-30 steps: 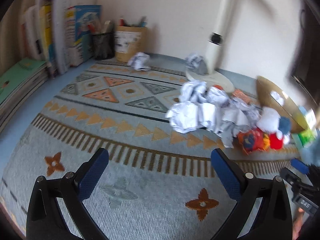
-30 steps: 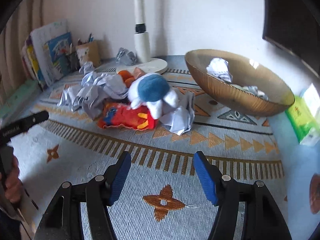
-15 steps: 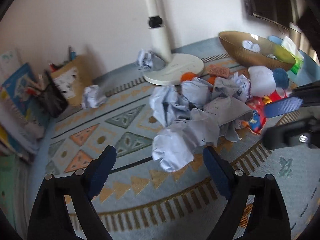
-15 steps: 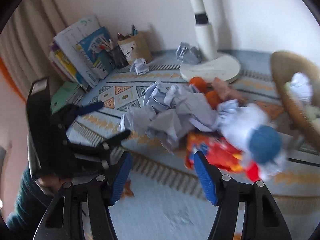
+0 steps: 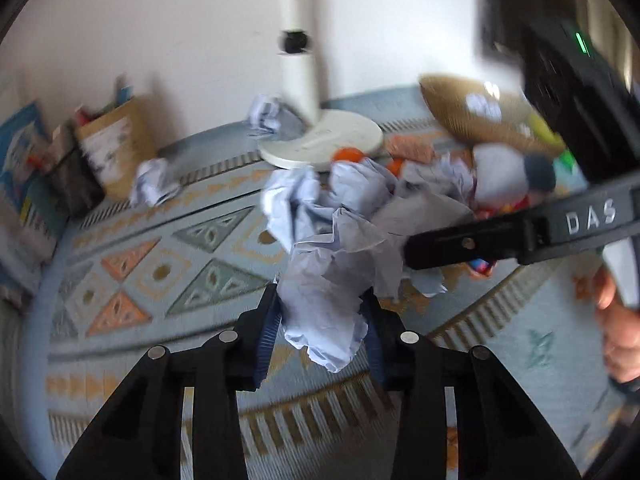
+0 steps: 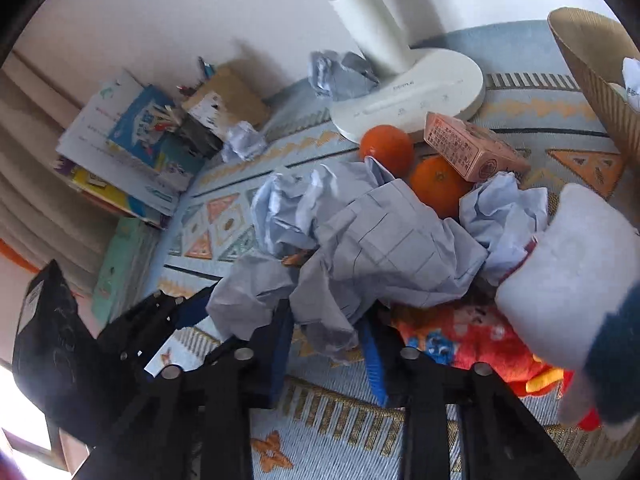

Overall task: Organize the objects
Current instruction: 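Return to the pile and grasp crumpled paper with both grippers, then lift the crumpled paper and carry it toward the gold bowl with both grippers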

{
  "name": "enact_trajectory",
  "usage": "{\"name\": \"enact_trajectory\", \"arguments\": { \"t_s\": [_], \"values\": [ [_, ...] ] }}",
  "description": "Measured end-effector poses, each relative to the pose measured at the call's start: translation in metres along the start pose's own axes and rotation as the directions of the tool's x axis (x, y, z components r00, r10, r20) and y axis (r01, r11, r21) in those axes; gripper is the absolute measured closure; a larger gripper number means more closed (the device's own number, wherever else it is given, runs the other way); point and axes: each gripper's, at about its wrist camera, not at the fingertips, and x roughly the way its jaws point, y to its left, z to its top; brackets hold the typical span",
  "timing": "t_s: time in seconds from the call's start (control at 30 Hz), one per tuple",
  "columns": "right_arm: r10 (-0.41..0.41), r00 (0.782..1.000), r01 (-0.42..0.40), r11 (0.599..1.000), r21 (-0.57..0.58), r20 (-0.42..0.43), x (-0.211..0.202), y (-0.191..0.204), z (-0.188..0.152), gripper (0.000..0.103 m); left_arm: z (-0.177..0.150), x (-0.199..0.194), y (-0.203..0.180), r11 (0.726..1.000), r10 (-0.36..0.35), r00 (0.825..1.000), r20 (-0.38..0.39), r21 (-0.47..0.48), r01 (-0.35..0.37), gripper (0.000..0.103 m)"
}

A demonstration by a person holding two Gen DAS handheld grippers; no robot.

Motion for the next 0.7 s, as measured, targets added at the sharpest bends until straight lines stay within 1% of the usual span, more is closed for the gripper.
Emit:
{"name": "enact_trajectory", "arguments": {
  "t_s": [0.07, 0.1, 0.17, 0.27, 0.3, 0.33, 0.37, 0.4, 0.43, 0.47, 0.5, 0.53, 0.57, 0.6, 0.63, 0.67, 0.7],
  "values": [
    [0.024, 1.0, -0.023, 1.0, -0.019, 0.013, -0.01, 0.005, -0.005, 0.074, -0.004, -0.016, 0.007, 0.997, -0.014, 0.999, 0.029, -0.082, 0.017, 0.067],
    [0.052, 0.998, -0.052, 0.998, -0.035, 0.02, -0.018, 0.009, -0.01, 0.074, -0.007, -0.026, 0.011, 0.99, -0.034, 0.998, 0.046, -0.135, 0.04, 0.067],
    [0.096, 0.995, -0.095, 0.994, -0.059, 0.021, -0.035, 0.015, -0.023, 0.074, -0.015, -0.043, 0.015, 0.974, -0.07, 0.995, 0.071, -0.212, 0.083, 0.067],
    [0.142, 0.988, -0.134, 0.985, -0.11, 0.066, -0.066, 0.024, -0.041, 0.074, -0.025, -0.057, 0.009, 0.959, -0.101, 0.991, 0.084, -0.256, 0.119, 0.067],
    [0.149, 0.986, -0.139, 0.982, -0.131, 0.069, -0.074, 0.027, -0.045, 0.074, -0.028, -0.06, 0.007, 0.952, -0.122, 0.989, 0.083, -0.272, 0.141, 0.067],
    [0.147, 0.987, -0.136, 0.98, -0.148, 0.065, -0.08, 0.029, -0.049, 0.074, -0.031, -0.062, 0.003, 0.95, -0.129, 0.989, 0.078, -0.277, 0.146, 0.067],
    [0.109, 0.992, -0.095, 0.977, -0.189, 0.065, -0.091, 0.031, -0.057, 0.074, -0.033, -0.062, -0.002, 0.956, -0.111, 0.992, 0.066, -0.267, 0.124, 0.067],
    [0.054, 0.996, -0.038, 0.975, -0.217, 0.07, -0.097, 0.032, -0.063, 0.074, -0.036, -0.062, -0.011, 0.967, -0.068, 0.997, 0.044, -0.242, 0.077, 0.067],
    [-0.018, 0.997, 0.036, 0.969, -0.243, 0.076, -0.102, 0.03, -0.069, 0.074, -0.038, -0.059, -0.017, 0.974, -0.038, 0.999, 0.02, -0.224, 0.042, 0.067],
    [-0.115, 0.99, 0.133, 0.956, -0.26, 0.083, -0.107, 0.025, -0.077, 0.074, -0.042, -0.055, -0.027, 0.979, -0.002, 1.0, -0.017, -0.206, -0.002, 0.067],
    [-0.184, 0.98, 0.197, 0.949, -0.247, 0.075, -0.112, 0.013, -0.084, 0.073, -0.045, -0.053, -0.032, 0.979, 0.001, 1.0, -0.028, -0.202, -0.007, 0.067],
    [-0.191, 0.98, 0.2, 0.954, -0.224, 0.064, -0.115, 0.004, -0.087, 0.073, -0.046, -0.049, -0.036, 0.979, -0.012, 1.0, -0.029, -0.205, 0.006, 0.067],
    [-0.163, 0.986, 0.167, 0.971, -0.168, 0.042, -0.118, -0.014, -0.09, 0.073, -0.048, -0.047, -0.04, 0.976, -0.034, 0.999, -0.024, -0.215, 0.028, 0.067],
    [-0.102, 0.995, 0.103, 0.992, -0.077, 0.02, -0.119, -0.035, -0.092, 0.073, -0.048, -0.042, -0.045, 0.972, -0.051, 0.998, -0.024, -0.23, 0.044, 0.067],
    [-0.056, 0.998, 0.056, 0.998, -0.013, 0.011, -0.119, -0.05, -0.093, 0.073, -0.048, -0.039, -0.048, 0.971, -0.053, 0.998, -0.028, -0.236, 0.045, 0.067],
    [-0.011, 1.0, 0.011, 0.999, 0.048, 0.008, -0.119, -0.065, -0.095, 0.073, -0.047, -0.036, -0.052, 0.972, -0.041, 0.999, -0.03, -0.231, 0.033, 0.066],
    [0.015, 1.0, -0.015, 0.996, 0.09, 0.006, -0.117, -0.077, -0.096, 0.071, -0.045, -0.034, -0.06, 0.98, 0.01, 1.0, -0.023, -0.2, -0.014, 0.065]
  ]
}}
